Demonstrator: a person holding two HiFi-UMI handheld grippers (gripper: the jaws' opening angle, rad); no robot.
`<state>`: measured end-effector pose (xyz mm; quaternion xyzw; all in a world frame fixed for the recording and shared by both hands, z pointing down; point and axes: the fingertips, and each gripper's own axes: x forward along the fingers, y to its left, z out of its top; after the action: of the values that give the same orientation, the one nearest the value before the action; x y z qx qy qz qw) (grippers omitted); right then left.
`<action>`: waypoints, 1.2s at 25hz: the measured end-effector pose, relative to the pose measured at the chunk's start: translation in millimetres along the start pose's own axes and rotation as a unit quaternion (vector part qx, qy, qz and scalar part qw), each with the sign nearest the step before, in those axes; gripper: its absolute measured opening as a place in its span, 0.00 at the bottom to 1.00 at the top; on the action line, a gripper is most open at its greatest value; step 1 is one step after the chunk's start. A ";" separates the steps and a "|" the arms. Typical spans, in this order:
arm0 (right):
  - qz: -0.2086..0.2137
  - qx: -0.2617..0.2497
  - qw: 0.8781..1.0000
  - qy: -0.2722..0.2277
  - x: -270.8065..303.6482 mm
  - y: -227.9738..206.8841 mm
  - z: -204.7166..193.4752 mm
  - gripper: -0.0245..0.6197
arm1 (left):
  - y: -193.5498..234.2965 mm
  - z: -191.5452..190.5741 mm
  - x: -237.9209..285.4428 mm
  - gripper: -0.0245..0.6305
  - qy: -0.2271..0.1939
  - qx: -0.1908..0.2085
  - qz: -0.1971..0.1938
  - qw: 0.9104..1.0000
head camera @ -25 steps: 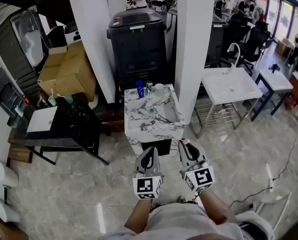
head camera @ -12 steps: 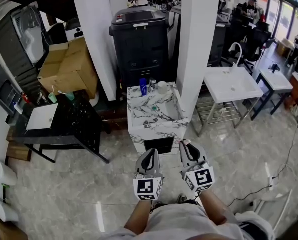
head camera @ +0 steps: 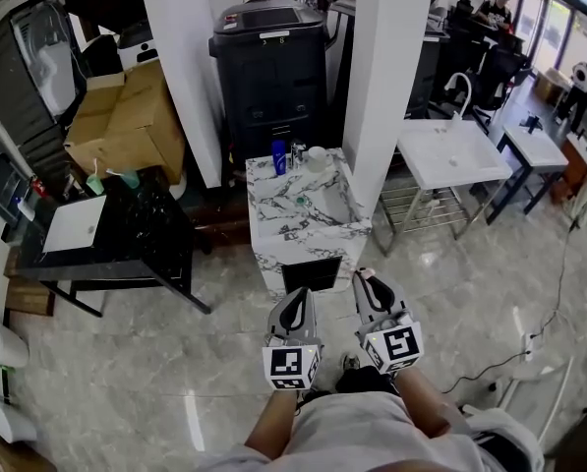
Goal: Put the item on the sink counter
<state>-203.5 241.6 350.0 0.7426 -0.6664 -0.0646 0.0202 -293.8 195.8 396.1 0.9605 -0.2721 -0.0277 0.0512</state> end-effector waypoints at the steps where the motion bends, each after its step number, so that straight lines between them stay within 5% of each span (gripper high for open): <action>1: 0.000 0.000 1.000 0.000 1.7 -1.3 0.0 0.08 | 0.3 -0.3 1.5 0.05 0.000 -0.001 -0.001 1.000; 13: 0.006 0.028 0.999 -0.014 64.9 -45.4 -11.4 0.09 | 22.6 -9.1 54.4 0.05 0.026 -0.004 -0.003 1.000; 30: 0.049 0.070 0.996 -0.005 157.9 -159.4 -42.6 0.09 | 11.2 -17.0 209.9 0.05 0.053 -0.004 0.006 0.999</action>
<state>-24.6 100.3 362.8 0.7083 -0.7049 -0.0204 -0.0324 -119.7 77.4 409.0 0.9587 -0.2747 0.0222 0.0699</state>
